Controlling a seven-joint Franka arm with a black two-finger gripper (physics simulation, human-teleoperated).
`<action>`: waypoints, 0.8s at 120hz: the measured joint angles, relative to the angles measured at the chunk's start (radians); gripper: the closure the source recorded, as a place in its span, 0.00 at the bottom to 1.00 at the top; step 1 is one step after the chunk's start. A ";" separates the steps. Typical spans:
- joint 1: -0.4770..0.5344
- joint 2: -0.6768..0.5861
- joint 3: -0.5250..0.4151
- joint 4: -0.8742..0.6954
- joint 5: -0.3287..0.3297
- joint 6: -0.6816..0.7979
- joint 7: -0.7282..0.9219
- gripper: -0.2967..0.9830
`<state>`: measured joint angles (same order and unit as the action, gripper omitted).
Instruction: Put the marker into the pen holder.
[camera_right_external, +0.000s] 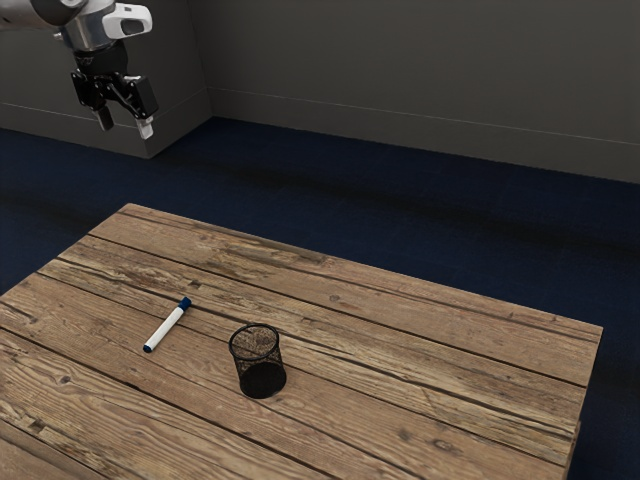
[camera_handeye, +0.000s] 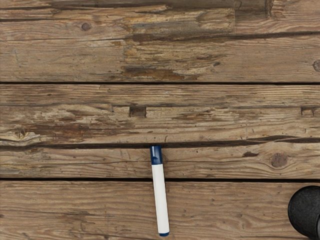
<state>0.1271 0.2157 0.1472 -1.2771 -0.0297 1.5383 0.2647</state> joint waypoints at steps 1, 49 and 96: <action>0.000 0.000 0.000 0.000 0.000 0.000 0.000 0.25; -0.003 0.216 -0.012 0.008 -0.021 0.068 -0.002 0.25; -0.069 0.328 0.034 -0.243 -0.013 0.219 -0.007 0.25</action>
<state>0.0577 0.5440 0.1815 -1.5202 -0.0431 1.7575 0.2580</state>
